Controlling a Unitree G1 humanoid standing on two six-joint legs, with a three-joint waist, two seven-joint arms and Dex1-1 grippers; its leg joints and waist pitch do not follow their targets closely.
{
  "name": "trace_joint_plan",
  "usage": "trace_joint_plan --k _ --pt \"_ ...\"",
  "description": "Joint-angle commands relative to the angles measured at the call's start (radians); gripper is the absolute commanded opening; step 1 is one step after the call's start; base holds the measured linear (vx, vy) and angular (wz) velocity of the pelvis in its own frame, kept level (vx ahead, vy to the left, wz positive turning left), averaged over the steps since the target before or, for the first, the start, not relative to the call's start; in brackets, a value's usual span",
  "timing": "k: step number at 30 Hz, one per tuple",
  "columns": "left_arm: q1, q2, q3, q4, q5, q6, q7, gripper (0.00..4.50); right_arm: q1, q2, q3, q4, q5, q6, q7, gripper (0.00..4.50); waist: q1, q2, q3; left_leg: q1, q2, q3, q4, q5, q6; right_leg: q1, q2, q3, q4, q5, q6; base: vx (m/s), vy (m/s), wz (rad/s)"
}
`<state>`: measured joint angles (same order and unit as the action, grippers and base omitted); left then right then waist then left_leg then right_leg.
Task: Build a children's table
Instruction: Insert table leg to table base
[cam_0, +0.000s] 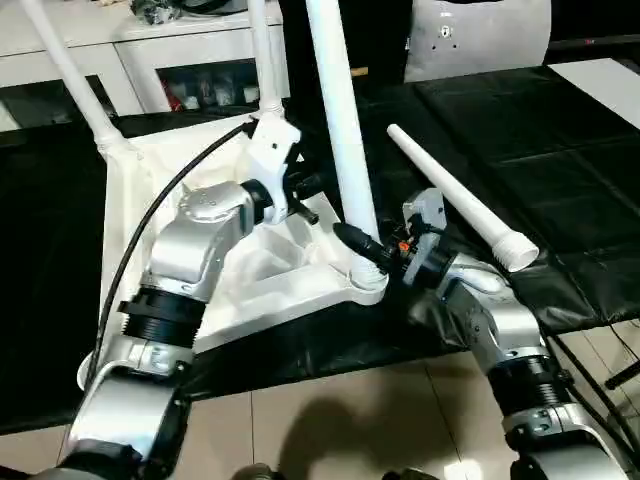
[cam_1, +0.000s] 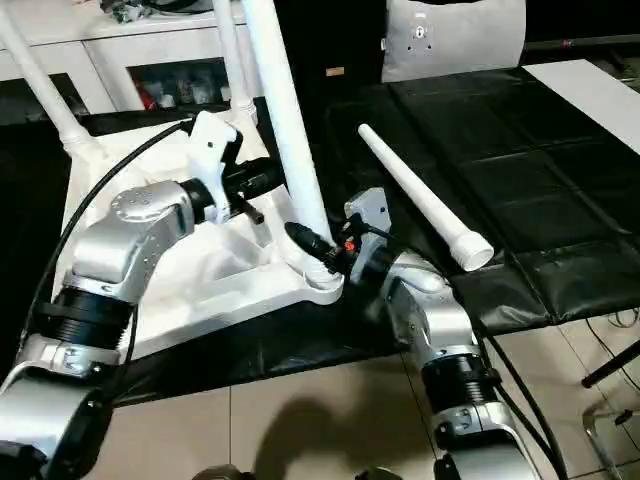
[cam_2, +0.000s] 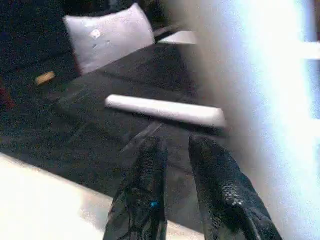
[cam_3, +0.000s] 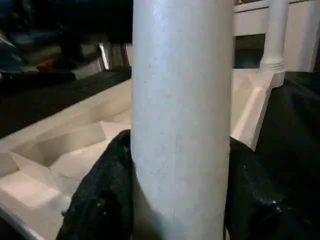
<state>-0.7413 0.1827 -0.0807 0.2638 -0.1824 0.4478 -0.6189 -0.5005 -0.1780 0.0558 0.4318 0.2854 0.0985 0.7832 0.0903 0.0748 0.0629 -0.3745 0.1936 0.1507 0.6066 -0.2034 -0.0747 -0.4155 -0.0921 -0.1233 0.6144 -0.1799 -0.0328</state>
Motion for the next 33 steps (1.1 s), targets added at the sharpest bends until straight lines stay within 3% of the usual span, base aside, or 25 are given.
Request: trace_joint_plan --k 1,4,8,14,17,21,25,29,33 --pt "0.005 -0.013 -0.040 -0.067 -0.005 0.015 -0.026 0.98 0.003 0.005 0.010 -0.023 -0.015 0.000 -0.011 1.88 0.004 -0.018 -0.095 -0.010 0.023 0.000 -0.042 0.072 0.146 0.080 -0.055 0.056 -0.050 -0.023 -0.214 0.000 0.000 0.00" --pt "0.016 -0.019 -0.055 -0.113 -0.036 0.023 -0.043 0.98 -0.002 0.003 0.003 -0.015 -0.022 -0.002 -0.026 1.88 0.005 -0.015 -0.094 -0.011 0.023 0.000 -0.039 0.060 0.161 0.077 -0.055 0.054 -0.053 -0.040 -0.219 0.000 0.000 0.00" --pt "0.026 -0.021 -0.069 -0.174 -0.077 0.041 -0.066 0.98 -0.019 -0.009 -0.011 0.009 -0.029 -0.004 -0.053 1.88 0.003 -0.015 -0.089 -0.010 0.027 0.000 -0.043 0.012 0.141 0.075 -0.055 0.054 -0.059 -0.107 -0.213 0.000 0.000 0.00" --pt "0.055 -0.011 -0.061 -0.184 -0.050 0.036 -0.068 0.98 -0.025 -0.016 -0.023 0.008 -0.030 0.008 -0.056 1.88 -0.001 -0.014 -0.085 -0.009 0.025 0.001 -0.048 -0.054 0.104 0.074 -0.054 0.053 -0.073 -0.200 -0.172 0.000 0.000 0.00" --pt "0.072 0.029 -0.055 -0.145 -0.023 0.013 -0.069 0.98 -0.026 -0.022 -0.031 -0.003 -0.018 0.027 -0.054 1.88 -0.003 -0.014 -0.086 -0.011 0.023 -0.001 -0.049 -0.054 0.100 0.074 -0.052 0.052 -0.073 -0.199 -0.162 0.000 0.000 0.00" --pt "0.106 0.092 -0.059 -0.110 -0.008 0.009 -0.084 1.32 -0.022 -0.032 -0.039 -0.025 -0.003 0.093 -0.066 1.88 -0.006 -0.010 -0.087 -0.006 0.022 0.000 -0.050 -0.066 0.094 0.071 -0.050 0.052 -0.074 -0.207 -0.154 0.000 0.000 0.00" --pt "0.190 0.192 -0.126 -0.125 0.009 0.027 -0.208 1.77 -0.018 -0.048 -0.050 -0.043 0.027 0.115 -0.032 1.88 -0.004 -0.008 -0.088 -0.003 0.027 -0.002 -0.053 -0.074 0.085 0.067 -0.052 0.054 -0.070 -0.202 -0.159 0.000 0.000 0.00" --pt "0.236 0.221 -0.165 -0.128 0.000 0.036 -0.272 1.98 -0.008 -0.060 -0.038 -0.068 0.029 0.140 -0.006 1.88 -0.002 -0.007 -0.087 -0.002 0.027 0.001 -0.052 -0.062 0.089 0.066 -0.054 0.057 -0.067 -0.166 -0.183 0.000 0.000 0.00" --pt "0.254 0.225 -0.192 -0.094 0.023 -0.028 -0.290 2.06 -0.003 -0.065 -0.031 -0.084 0.025 0.152 0.003 1.88 -0.002 -0.010 -0.086 -0.006 0.026 0.000 -0.054 -0.071 0.081 0.070 -0.055 0.057 -0.068 -0.179 -0.176 0.000 0.000 0.00"
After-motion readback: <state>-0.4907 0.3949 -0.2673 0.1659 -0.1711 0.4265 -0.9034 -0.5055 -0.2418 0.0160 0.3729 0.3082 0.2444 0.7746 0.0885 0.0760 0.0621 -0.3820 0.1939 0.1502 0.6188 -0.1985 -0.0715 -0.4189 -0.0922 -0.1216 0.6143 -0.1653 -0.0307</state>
